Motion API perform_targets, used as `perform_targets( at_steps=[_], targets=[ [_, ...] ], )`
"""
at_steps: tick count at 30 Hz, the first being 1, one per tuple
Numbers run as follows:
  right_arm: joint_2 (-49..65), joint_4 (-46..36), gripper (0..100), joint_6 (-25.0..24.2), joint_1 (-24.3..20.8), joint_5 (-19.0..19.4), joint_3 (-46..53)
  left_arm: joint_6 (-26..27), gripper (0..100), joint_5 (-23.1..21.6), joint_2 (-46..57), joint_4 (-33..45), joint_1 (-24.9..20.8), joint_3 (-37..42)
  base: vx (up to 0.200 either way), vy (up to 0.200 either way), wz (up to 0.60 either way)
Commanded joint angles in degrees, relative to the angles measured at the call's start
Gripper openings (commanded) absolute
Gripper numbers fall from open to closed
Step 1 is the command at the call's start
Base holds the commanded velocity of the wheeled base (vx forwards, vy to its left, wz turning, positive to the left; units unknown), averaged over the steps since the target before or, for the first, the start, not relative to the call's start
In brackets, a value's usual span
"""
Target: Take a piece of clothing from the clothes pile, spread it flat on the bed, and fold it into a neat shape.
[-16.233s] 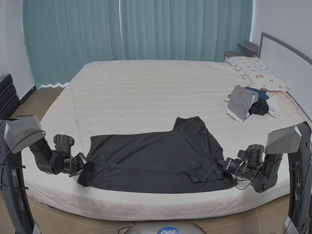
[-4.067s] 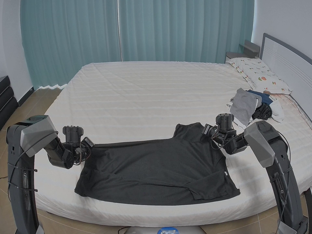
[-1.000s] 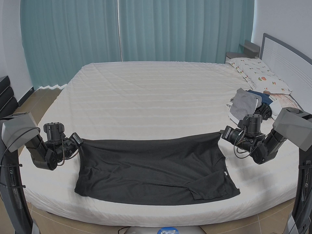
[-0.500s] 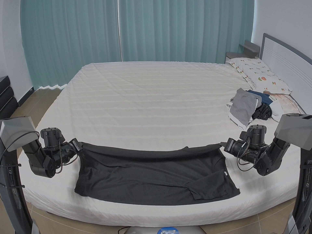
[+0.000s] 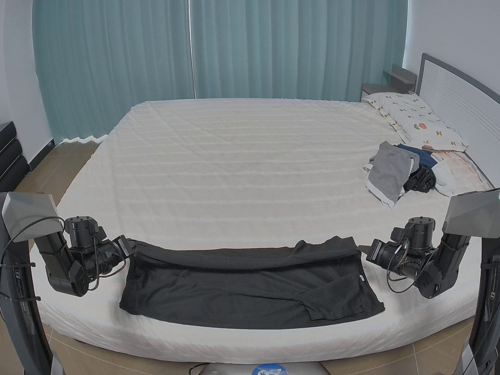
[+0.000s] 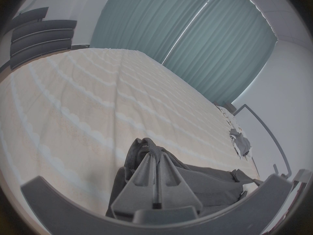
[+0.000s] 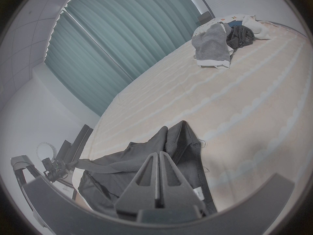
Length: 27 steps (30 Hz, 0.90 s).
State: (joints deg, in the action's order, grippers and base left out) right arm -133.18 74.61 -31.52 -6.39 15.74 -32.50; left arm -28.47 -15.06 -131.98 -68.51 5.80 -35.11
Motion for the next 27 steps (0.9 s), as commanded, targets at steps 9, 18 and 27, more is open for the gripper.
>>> perform_targets(
  at_steps=[9, 18, 27],
  targets=[
    [-1.0, 8.9, 0, 0.1, 0.7, 1.1, 11.3, 7.9, 0, -0.2, -1.7, -6.3, 1.1, 9.4, 0.0, 0.0, 0.0],
    [-6.5, 14.9, 0, 0.7, 0.6, 1.2, 16.2, 9.1, 0, -0.1, -6.3, -6.9, 1.1, 10.7, 0.0, 0.0, 0.0],
    [-6.1, 15.0, 0, 0.1, 0.3, 1.2, 18.1, 9.0, 0, -0.1, -9.2, -14.9, 0.9, 13.6, 0.0, 0.0, 0.0]
  ],
)
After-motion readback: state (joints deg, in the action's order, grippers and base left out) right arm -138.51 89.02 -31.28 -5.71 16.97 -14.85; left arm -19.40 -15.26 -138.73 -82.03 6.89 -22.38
